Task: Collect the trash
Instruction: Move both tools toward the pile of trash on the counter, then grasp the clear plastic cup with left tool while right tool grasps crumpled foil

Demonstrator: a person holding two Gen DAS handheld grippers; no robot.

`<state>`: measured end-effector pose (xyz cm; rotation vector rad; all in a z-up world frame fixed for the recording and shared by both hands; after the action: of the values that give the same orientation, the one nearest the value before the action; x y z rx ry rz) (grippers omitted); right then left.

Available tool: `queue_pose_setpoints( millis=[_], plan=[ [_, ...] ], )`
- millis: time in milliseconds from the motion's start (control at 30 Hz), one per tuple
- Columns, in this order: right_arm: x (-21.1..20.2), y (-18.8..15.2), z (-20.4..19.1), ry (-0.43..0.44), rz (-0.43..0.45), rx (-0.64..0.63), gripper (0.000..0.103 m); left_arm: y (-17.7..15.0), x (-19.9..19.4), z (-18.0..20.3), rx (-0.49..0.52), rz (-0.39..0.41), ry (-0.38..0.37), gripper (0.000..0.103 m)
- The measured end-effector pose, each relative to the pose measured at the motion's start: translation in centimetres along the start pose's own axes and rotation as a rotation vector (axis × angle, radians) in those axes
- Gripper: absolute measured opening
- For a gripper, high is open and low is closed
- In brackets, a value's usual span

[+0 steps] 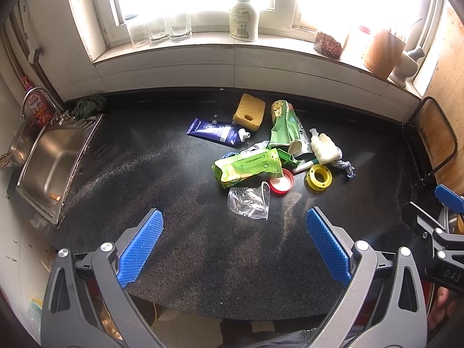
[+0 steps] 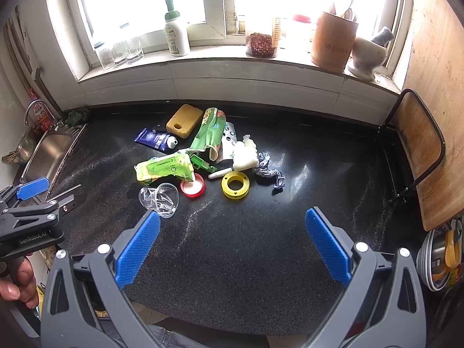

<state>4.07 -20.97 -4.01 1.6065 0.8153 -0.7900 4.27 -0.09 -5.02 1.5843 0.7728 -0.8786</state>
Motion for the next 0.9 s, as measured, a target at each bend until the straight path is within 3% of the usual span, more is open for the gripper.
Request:
queue_pose_setpoints(
  millis=[367,600,900],
  plan=[
    [0.3,0.3,0.7,0.003,-0.009,0.007,0.097,-0.6,0.3,0.2,-0.004,-0.011,-0.003,0.096],
    [1.5,1.1,2.4,0.017,-0.007,0.012,0.097,-0.5,2.8,0.8,0.015,-0.043,0.005,0.096],
    [9.8,2.8,6.0,0.038,-0.028,-0.079,0.097,-1.1,9.7,1.9,0.005,-0.055,-0.012,0.096]
  ],
)
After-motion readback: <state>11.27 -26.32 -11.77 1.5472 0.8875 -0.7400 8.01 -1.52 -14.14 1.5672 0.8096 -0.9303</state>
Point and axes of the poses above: each gripper's, at about its wrist camera, not at the fingertips, and x roughly the way its jaws point, z to its right, y to its top, the point moved 5 cm from there along x, roughly the way its jaws point, and after that the axes turned 12 degrees about x, right-handed, at the moved point
